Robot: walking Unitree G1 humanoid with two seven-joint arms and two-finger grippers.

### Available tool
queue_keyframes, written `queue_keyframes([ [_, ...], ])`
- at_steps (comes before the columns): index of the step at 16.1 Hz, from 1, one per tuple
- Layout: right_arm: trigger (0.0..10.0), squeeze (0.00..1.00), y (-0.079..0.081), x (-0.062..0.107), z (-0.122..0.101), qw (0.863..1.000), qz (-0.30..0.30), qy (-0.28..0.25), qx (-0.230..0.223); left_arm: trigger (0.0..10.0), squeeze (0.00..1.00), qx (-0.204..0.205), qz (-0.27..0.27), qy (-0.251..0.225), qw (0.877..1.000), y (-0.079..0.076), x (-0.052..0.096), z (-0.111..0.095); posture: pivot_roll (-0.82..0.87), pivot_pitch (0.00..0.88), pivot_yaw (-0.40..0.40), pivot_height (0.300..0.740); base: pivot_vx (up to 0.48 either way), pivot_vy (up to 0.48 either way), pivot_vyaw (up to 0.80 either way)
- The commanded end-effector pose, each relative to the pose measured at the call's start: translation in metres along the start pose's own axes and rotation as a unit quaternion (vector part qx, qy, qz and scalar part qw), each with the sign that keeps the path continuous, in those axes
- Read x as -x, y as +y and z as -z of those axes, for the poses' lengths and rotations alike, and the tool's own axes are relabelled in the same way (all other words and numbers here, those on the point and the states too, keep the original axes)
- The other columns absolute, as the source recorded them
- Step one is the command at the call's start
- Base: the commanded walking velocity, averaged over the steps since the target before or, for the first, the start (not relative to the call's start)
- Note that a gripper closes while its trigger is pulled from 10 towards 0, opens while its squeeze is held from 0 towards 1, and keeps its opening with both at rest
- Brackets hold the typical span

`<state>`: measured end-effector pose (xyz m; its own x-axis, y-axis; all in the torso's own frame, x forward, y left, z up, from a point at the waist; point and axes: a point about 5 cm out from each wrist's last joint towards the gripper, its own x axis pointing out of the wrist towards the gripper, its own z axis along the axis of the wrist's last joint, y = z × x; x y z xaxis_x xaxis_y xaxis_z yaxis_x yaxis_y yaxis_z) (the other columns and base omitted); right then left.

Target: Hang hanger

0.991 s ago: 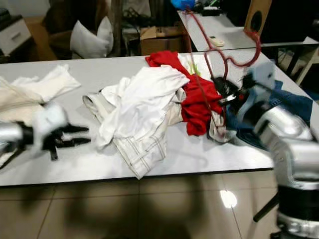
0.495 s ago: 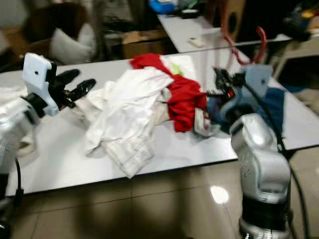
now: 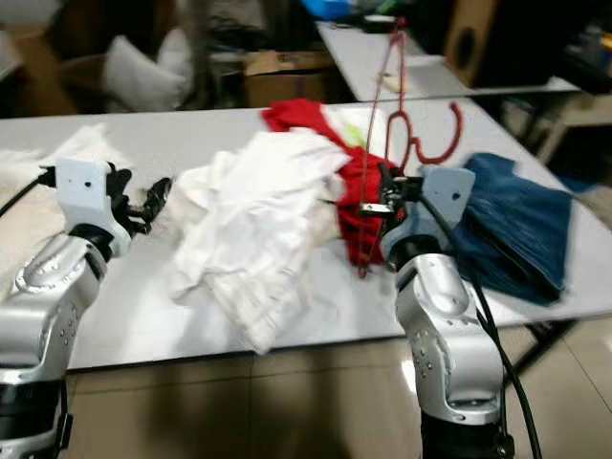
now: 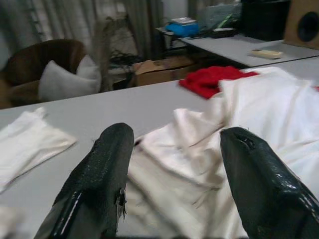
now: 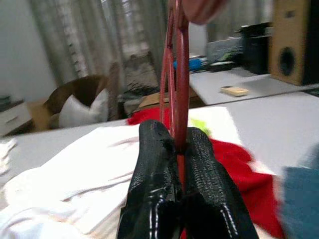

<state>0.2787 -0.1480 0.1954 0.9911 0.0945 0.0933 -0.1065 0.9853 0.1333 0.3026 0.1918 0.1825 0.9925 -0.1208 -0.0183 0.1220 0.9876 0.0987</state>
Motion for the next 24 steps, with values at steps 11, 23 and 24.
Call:
queue_keyframes([
  [11, 10.0, 0.00, -0.005, 0.016, 0.002, 1.000, -0.020, 0.014, 0.008, 10.0, 0.00, 0.001, 0.001, 0.016, 1.000, -0.005, 0.019, 0.007, 0.05, 0.000, 0.035, 0.740, 0.000, 0.366, 0.00],
  [23, 10.0, 0.00, -0.011, 0.018, 0.015, 0.999, 0.003, 0.052, 0.014, 10.0, 0.00, 0.004, -0.001, 0.022, 1.000, -0.004, 0.016, 0.007, 0.02, 0.000, 0.057, 0.740, 0.000, 0.367, 0.00],
  [24, 10.0, 0.00, -0.010, 0.019, 0.017, 0.998, 0.004, 0.056, 0.022, 10.0, 0.00, 0.002, 0.003, 0.024, 1.000, -0.004, 0.013, 0.009, 0.00, 0.000, 0.057, 0.740, 0.000, 0.371, 0.00],
])
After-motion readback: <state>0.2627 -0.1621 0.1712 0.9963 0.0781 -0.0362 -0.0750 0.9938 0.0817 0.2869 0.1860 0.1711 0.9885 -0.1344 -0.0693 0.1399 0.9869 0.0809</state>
